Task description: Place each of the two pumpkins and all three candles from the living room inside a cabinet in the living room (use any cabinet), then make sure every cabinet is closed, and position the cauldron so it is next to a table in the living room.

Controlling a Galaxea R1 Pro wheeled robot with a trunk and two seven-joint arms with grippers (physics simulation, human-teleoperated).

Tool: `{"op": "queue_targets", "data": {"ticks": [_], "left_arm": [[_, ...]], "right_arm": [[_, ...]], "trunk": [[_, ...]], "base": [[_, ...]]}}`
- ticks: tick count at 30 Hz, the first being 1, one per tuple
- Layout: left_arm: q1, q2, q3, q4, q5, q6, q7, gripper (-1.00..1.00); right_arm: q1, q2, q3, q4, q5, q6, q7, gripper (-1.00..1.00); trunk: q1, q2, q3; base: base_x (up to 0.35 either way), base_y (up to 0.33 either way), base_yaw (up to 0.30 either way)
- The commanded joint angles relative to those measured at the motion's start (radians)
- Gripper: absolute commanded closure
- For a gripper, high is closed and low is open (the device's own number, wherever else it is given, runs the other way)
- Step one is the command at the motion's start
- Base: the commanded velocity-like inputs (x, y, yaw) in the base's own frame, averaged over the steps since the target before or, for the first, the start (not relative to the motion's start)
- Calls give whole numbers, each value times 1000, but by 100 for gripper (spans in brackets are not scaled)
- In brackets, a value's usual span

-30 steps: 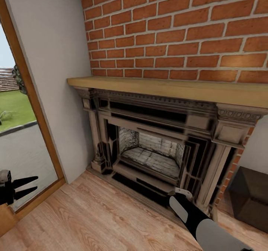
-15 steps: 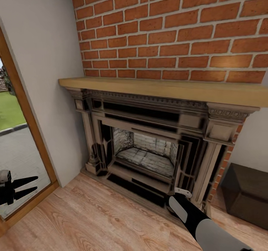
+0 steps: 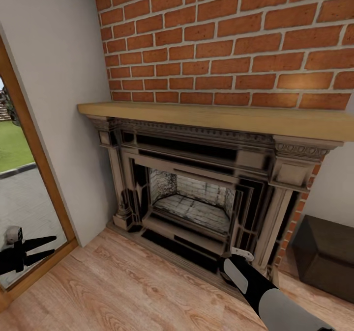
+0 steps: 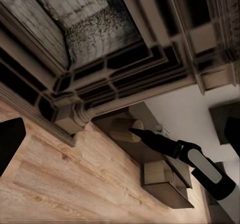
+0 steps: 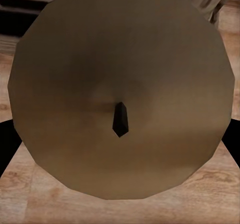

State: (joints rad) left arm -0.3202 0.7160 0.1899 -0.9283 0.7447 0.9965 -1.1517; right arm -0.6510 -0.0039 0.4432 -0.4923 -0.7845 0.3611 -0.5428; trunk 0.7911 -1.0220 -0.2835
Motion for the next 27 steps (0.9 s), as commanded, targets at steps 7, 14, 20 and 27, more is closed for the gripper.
{"op": "queue_targets", "data": {"ticks": [7, 14, 20, 27], "left_arm": [[-3, -2, -9, 5, 1, 3, 1, -100], [-3, -1, -9, 9, 1, 3, 3, -100], [-3, -3, -8, 8, 1, 3, 1, -100], [-3, -5, -9, 8, -1, 2, 5, -100]], "right_arm": [[-1, 2, 5, -3, -3, 3, -9, 100], [-1, 3, -36, -3, -5, 4, 18, 100], [-1, 2, -66, -2, -4, 9, 70, 100], [-1, 0, -67, -2, -5, 19, 75, 100]], "trunk": [[0, -1, -1], [0, -1, -1], [0, -1, -1], [0, -1, -1]], "base": [[0, 0, 0], [0, 0, -100], [0, 0, -263], [0, 0, -272]]}}
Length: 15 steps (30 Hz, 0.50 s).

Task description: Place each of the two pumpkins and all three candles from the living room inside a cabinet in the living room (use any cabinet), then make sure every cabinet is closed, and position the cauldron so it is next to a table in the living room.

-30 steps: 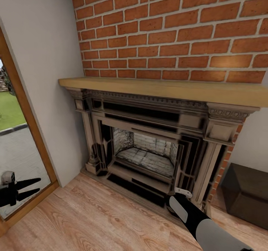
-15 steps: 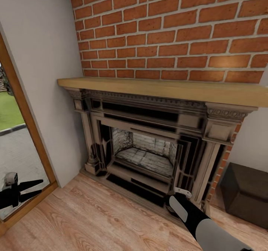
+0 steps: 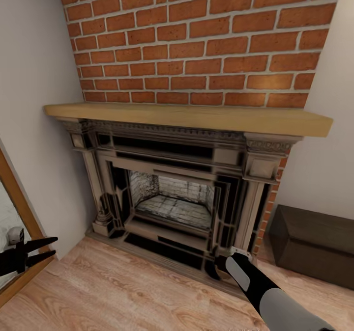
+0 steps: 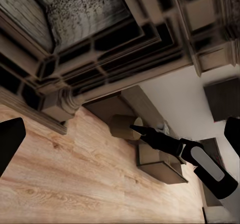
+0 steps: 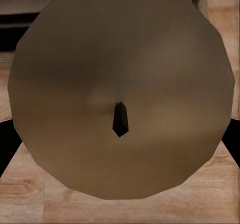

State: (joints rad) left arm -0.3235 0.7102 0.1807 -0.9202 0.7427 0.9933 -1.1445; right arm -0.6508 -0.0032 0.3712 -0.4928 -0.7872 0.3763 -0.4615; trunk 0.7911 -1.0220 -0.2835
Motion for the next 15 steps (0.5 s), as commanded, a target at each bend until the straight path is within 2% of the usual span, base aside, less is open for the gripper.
{"op": "queue_targets", "data": {"ticks": [1, 7, 11, 13, 15], "left_arm": [[0, 0, 0, 0, 1, 5, -1, -100], [0, -2, -2, -5, 0, 4, 3, -100], [-1, -10, -33, -10, -6, 2, 10, -100], [-2, -19, -48, -11, -10, 1, 35, -100], [-6, -28, -55, -12, -10, 0, 89, -100]], "right_arm": [[-1, 0, 5, -1, -2, 5, -6, 100], [-1, 1, 4, 0, -3, 2, 8, 100], [-1, -2, 7, 2, -2, 1, 60, 100], [-1, -4, 8, 3, 3, 2, 81, 100], [-1, -4, 9, 6, 8, 2, 89, 100]], "trunk": [[0, -1, -1], [0, -1, -1], [0, -1, -1], [0, -1, -1], [0, -1, -1]], "base": [[0, 0, -273], [0, 0, -273], [0, 0, -273], [0, 0, -273], [0, 0, -273]]}}
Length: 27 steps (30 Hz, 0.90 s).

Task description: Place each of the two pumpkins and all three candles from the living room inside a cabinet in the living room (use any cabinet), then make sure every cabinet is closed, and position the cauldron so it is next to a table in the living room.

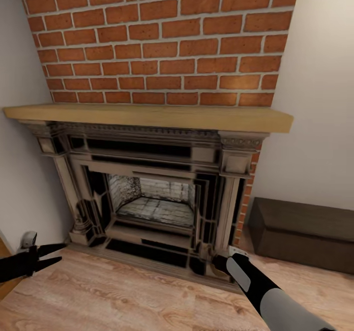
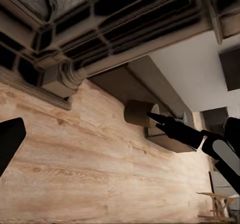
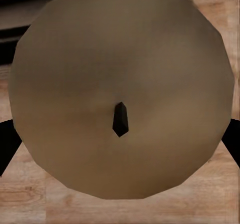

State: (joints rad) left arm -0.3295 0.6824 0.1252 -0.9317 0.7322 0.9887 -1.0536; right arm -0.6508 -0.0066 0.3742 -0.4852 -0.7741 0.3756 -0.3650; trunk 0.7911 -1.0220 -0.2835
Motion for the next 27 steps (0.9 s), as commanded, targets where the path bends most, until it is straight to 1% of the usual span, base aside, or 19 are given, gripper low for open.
{"op": "queue_targets", "data": {"ticks": [1, 2, 4, 7, 8, 9, 10, 13, 14, 15, 17, 18, 20, 21, 22, 25, 26, 27], "left_arm": [[-3, -10, -1, -1, 1, 4, 35, -100], [-6, -29, -3, -2, 1, 4, 94, -100], [-7, -54, -4, -1, 0, 4, 176, -100], [-8, -66, -3, -1, -2, 1, 269, -100], [-8, -67, -3, -1, -2, 1, 283, -100], [-8, -73, -3, -1, -2, -1, 312, -100], [-8, -83, -3, -1, -2, -3, 347, -100], [-7, -123, -3, -1, -3, -9, 458, -100], [-7, -144, -3, 0, -4, -12, 512, -100], [-7, -159, -3, 1, -4, -15, 549, -100], [-6, -187, -5, 5, -8, -32, 627, -100], [-6, -199, -6, 7, -16, -49, 667, -100], [-6, -228, -5, 11, -45, -92, 744, -100], [-5, -252, -5, 14, -72, -119, 792, -100], [-5, -271, -4, 14, -90, -132, 817, -100], [-5, -328, -4, 24, -154, -157, 861, -100], [-5, -354, -4, 33, -187, -177, 870, -100], [-5, -370, -4, 43, -208, -197, 873, -100]], "right_arm": [[-1, -1, 8, 1, -4, 3, -5, 100], [0, -2, 10, 3, -2, 2, -2, 100], [2, -2, 11, 6, -1, 1, -1, 100], [4, -3, 13, 11, -1, -4, 0, 100], [4, -3, 13, 11, -1, -5, 0, 100], [5, -3, 14, 11, -1, -6, 0, 100], [5, -3, 14, 12, -1, -7, 0, 100], [5, -4, 14, 12, 0, -10, 0, 100], [9, -3, 14, 12, 4, -11, -1, 100], [11, -4, 14, 12, 7, -12, -1, 100], [15, -4, 14, 13, 13, -18, -1, 100], [16, -4, 14, 18, 18, -25, 0, 100], [18, -3, 14, 47, 31, -47, 0, 100], [18, -1, 15, 78, 40, -69, 1, 100], [18, 0, 15, 98, 44, -85, 1, 100], [19, 2, 16, 139, 48, -121, 2, 100], [19, 2, 17, 155, 50, -131, 1, 100], [19, 2, 17, 166, 50, -139, 1, 100]], "trunk": [[0, -1, -1], [0, -1, -1], [0, -1, -1], [0, -1, -1], [0, -1, -1], [0, -1, -1], [0, -1, -1], [0, -1, -1], [0, -1, -1], [0, -1, -1], [0, -1, -1], [0, -1, -1], [0, -1, -1], [0, -1, -1], [0, -1, -1], [0, -1, -1], [0, -1, -1], [0, -1, -1]], "base": [[0, 0, -273], [0, 0, -273], [0, 0, -273], [0, 0, -273], [0, 0, -273], [0, 0, -273], [0, 0, -273], [0, 0, -273], [0, 0, -273], [0, 0, -273], [0, 0, -273], [0, 0, -273], [0, 0, -273], [0, 0, -273], [0, 0, -273], [0, 0, -273], [0, 0, -273], [0, 0, -273]]}}
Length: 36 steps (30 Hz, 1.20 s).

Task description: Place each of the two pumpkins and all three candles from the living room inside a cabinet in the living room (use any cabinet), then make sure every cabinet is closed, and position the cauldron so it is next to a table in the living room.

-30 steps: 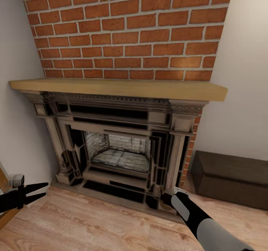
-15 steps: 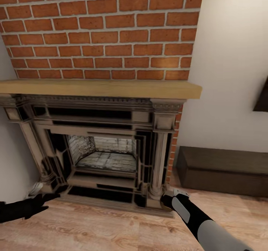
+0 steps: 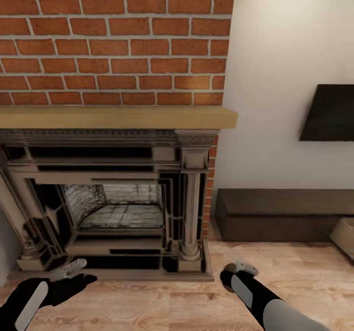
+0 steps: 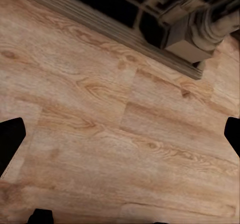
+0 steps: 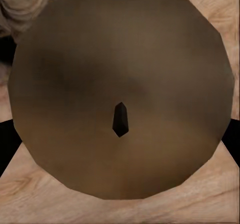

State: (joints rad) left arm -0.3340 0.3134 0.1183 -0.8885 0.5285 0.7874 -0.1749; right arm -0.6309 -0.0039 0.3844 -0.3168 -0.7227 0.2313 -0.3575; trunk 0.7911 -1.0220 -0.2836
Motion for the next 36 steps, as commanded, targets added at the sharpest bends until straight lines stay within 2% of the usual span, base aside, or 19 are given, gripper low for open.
{"op": "queue_targets", "data": {"ticks": [1, 2, 4, 7, 17, 36], "left_arm": [[0, -16, 3, 14, -28, -18, -3, -100], [0, -24, 2, 24, -40, -30, -2, -100], [0, -57, 2, 86, -94, -92, 0, -100], [0, -77, 2, 132, -123, -148, 1, -100], [0, -93, 0, 231, -147, -256, 2, -100], [0, -119, 0, 241, -149, -264, 2, -100]], "right_arm": [[-1, 0, 7, 9, -1, -7, -6, 100], [-1, 1, 7, 14, -1, -14, -6, 100], [-1, 2, 7, 42, -1, -49, -6, 100], [-1, 2, 8, 74, -1, -82, -6, 100], [-1, 2, 7, 133, -3, -135, -5, 100], [0, -3, 5, 156, -11, -177, -5, 100]], "trunk": [[0, -1, -1], [0, -1, -1], [0, -1, -2], [0, -1, -3], [0, -1, -7], [0, -1, -23]], "base": [[0, 0, -273], [0, 0, -273], [0, 0, -273], [0, 0, -273], [0, 0, -273], [0, 0, -256]]}}
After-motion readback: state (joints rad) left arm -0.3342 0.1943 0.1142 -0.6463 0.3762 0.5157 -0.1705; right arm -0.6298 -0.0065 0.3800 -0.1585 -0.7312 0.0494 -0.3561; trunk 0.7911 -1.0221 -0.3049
